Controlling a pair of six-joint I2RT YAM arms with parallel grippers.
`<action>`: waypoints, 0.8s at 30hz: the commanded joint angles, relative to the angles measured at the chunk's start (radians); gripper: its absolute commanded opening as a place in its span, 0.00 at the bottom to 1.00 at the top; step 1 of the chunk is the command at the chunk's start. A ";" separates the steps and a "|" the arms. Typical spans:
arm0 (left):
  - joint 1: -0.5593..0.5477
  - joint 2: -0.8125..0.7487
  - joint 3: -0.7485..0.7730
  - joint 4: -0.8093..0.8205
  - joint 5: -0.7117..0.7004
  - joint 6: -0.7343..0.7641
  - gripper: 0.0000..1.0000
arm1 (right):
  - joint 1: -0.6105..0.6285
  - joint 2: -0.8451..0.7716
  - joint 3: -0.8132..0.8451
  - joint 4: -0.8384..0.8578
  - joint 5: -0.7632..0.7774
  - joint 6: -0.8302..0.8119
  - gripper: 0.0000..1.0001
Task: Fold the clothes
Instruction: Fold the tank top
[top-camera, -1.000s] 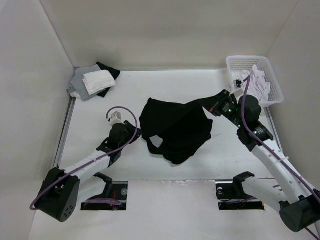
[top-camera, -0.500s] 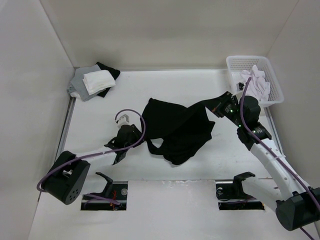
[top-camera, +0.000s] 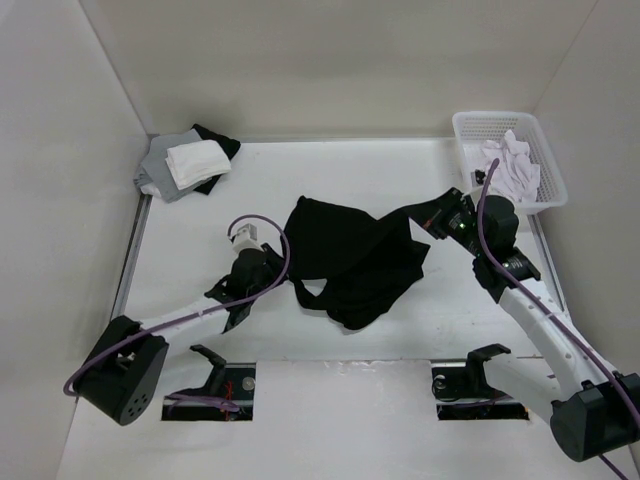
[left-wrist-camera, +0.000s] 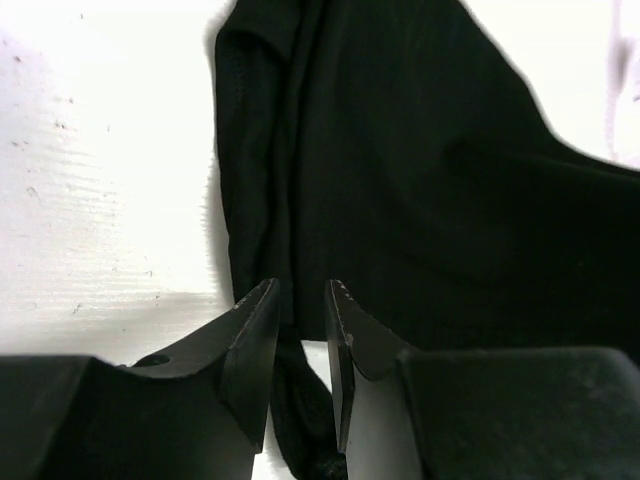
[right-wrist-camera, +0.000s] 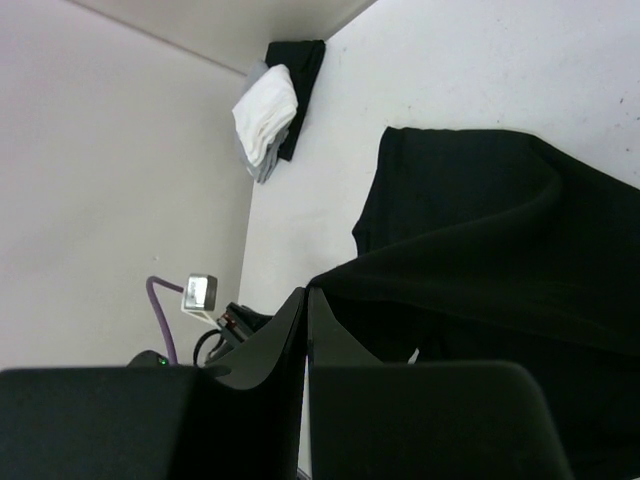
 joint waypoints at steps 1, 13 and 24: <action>-0.015 0.063 0.053 0.010 -0.012 0.029 0.23 | -0.006 -0.012 0.008 0.063 -0.016 0.000 0.04; -0.020 0.145 0.060 0.078 -0.009 0.043 0.22 | -0.020 -0.020 -0.020 0.073 -0.030 0.000 0.04; 0.005 0.140 0.064 0.073 -0.007 0.037 0.08 | -0.038 -0.035 -0.030 0.082 -0.038 0.003 0.04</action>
